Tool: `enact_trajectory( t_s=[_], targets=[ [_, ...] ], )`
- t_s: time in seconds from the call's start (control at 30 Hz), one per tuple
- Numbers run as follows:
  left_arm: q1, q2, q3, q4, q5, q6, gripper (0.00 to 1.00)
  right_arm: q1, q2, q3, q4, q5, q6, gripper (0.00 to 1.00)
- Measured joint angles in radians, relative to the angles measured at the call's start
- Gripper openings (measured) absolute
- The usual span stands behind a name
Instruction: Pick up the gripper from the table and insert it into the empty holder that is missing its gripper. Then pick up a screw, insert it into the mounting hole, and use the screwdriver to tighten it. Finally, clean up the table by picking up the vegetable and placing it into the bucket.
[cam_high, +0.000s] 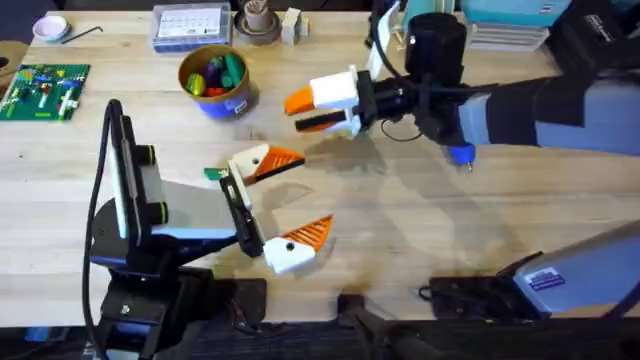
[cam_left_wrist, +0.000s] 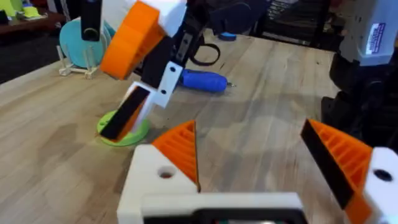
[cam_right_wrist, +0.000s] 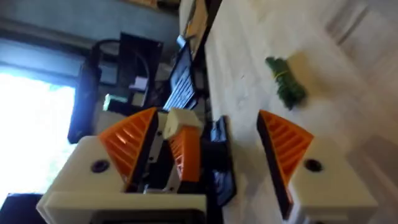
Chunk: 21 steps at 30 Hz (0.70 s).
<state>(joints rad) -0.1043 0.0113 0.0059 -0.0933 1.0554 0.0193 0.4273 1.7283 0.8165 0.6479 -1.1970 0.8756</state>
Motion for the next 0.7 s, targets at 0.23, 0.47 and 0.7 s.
enact_trajectory(
  t_s=[0.23, 0.47, 0.7],
  targets=[
    [0.0, 0.0, 0.0, 0.0, 0.0, 0.0, 0.993, -0.066, 0.0, 0.002, -0.068, 0.263, -0.243, 0.988],
    [0.0, 0.0, 0.0, 0.0, 0.0, 0.0, 0.993, -0.088, -0.113, 0.066, -0.655, 0.566, -0.557, 0.99],
    [0.0, 0.0, 0.0, 0.0, 0.0, 0.0, 0.993, -0.088, -0.234, 0.255, -1.029, 0.824, -0.908, 0.992]
  ],
)
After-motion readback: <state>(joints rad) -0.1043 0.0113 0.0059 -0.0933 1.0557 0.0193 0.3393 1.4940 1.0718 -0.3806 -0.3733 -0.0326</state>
